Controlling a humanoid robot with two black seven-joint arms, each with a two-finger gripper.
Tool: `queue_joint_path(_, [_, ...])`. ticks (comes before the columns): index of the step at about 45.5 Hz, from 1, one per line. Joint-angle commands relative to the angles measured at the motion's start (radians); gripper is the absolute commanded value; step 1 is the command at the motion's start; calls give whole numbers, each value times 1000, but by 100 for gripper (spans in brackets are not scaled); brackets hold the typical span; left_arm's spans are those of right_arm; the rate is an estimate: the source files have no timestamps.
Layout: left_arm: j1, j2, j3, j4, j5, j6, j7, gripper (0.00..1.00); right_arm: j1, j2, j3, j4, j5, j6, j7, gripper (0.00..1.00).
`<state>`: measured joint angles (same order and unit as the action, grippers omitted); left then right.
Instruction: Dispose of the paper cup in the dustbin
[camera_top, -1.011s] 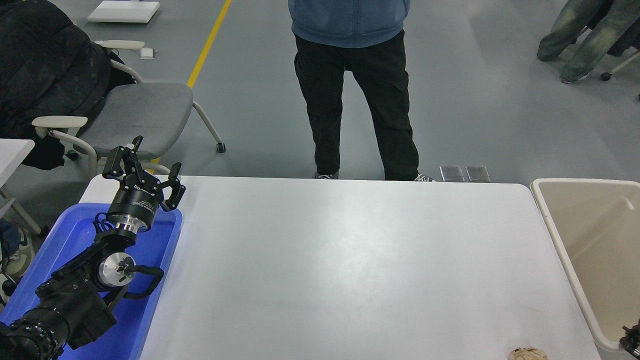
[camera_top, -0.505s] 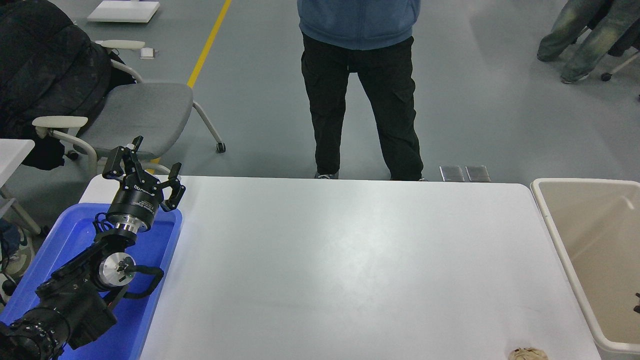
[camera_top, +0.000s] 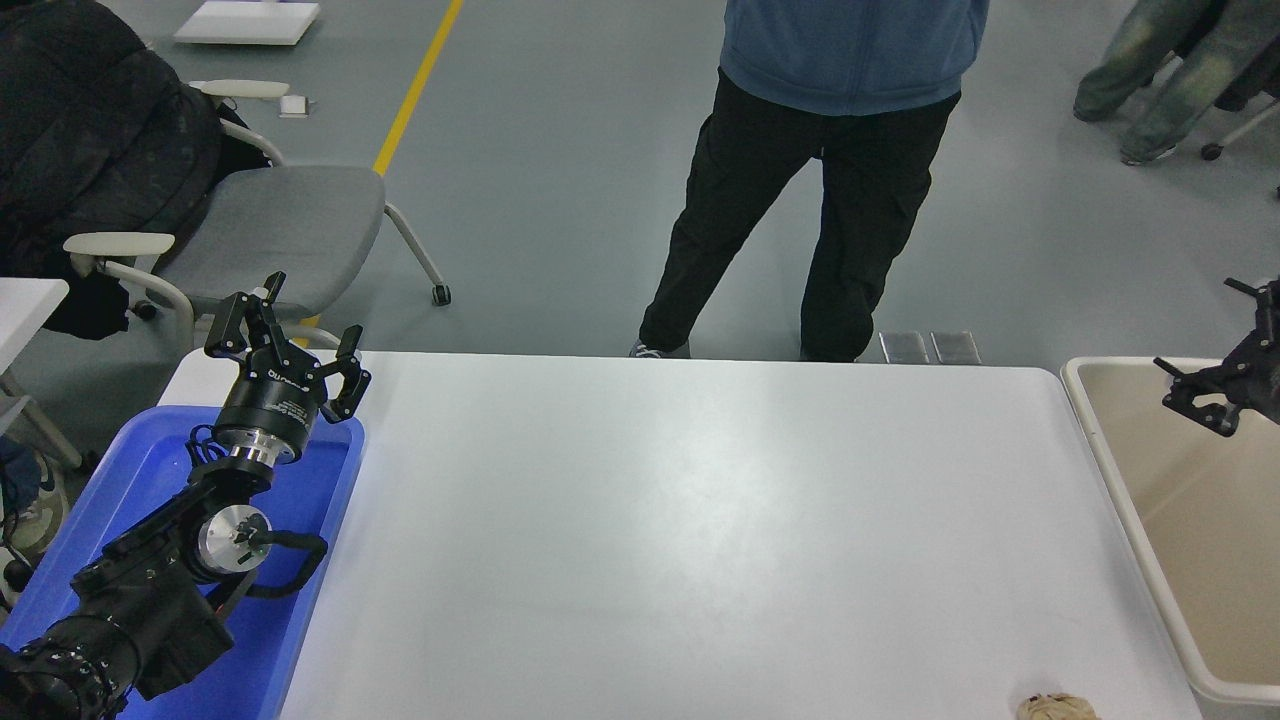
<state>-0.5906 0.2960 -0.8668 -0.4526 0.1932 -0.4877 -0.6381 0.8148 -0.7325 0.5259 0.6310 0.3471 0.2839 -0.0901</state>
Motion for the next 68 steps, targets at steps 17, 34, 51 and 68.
queue_joint_path(17, [0, 0, 0, 0, 0, 0, 0, 100, 17, 281, 92, 90, -51, 11, 7, 100])
queue_joint_path(34, [0, 0, 0, 0, 0, 0, 0, 100, 20, 412, 94, 78, -59, 23, 10, 100])
queue_joint_path(51, [0, 0, 0, 0, 0, 0, 0, 100, 9, 548, 121, 39, -143, 21, 99, 100])
queue_joint_path(68, [0, 0, 0, 0, 0, 0, 0, 100, -63, 679, 246, -62, -134, 23, 115, 100])
